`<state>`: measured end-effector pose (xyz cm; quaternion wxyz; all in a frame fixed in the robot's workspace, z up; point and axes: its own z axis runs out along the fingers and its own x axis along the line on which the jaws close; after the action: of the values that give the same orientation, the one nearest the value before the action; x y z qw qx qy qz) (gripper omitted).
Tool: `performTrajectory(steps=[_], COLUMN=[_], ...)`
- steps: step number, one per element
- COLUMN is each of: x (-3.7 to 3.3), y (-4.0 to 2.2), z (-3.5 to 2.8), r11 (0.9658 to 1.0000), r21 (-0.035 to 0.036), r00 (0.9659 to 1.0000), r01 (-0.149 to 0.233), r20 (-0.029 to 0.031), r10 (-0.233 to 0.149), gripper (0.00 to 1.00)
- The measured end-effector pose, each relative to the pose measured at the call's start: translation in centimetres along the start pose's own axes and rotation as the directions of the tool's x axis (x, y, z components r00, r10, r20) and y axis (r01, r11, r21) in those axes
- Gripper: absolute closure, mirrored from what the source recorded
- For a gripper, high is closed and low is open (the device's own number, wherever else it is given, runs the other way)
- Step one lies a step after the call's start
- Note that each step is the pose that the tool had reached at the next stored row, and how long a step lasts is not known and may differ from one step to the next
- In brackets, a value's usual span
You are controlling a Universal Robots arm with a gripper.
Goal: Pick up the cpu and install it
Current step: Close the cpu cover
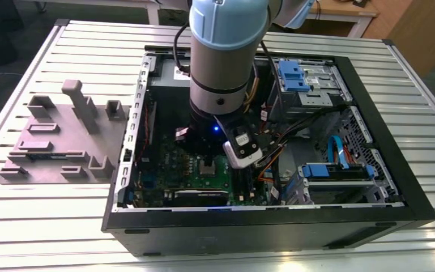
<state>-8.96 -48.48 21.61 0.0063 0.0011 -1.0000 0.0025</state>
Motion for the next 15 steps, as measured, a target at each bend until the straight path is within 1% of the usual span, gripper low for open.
performTrajectory(steps=[3, 4, 8, 9, 15], x=[0.0, 0.01, 0.02, 0.02, 0.02], y=[0.0, -0.01, -0.01, -0.01, -0.01], z=[-0.03, -0.15, -1.1, -1.2, -1.28], r11=[1.0, 1.0, 1.0, 1.0, 1.0], r21=[0.0001, 0.0008, 0.0002, 0.0, 0.0], r00=[1.0, 1.0, 1.0, 1.0, 1.0], r01=[0.0, 0.0, 0.0, 0.0, 0.0], r20=[-0.0001, -0.0004, -0.0002, 0.0, 0.0], r10=[0.0, 0.0, 0.0, 0.0, 0.0], gripper=[0.9, 0.9, 0.9, 0.9, 0.9])
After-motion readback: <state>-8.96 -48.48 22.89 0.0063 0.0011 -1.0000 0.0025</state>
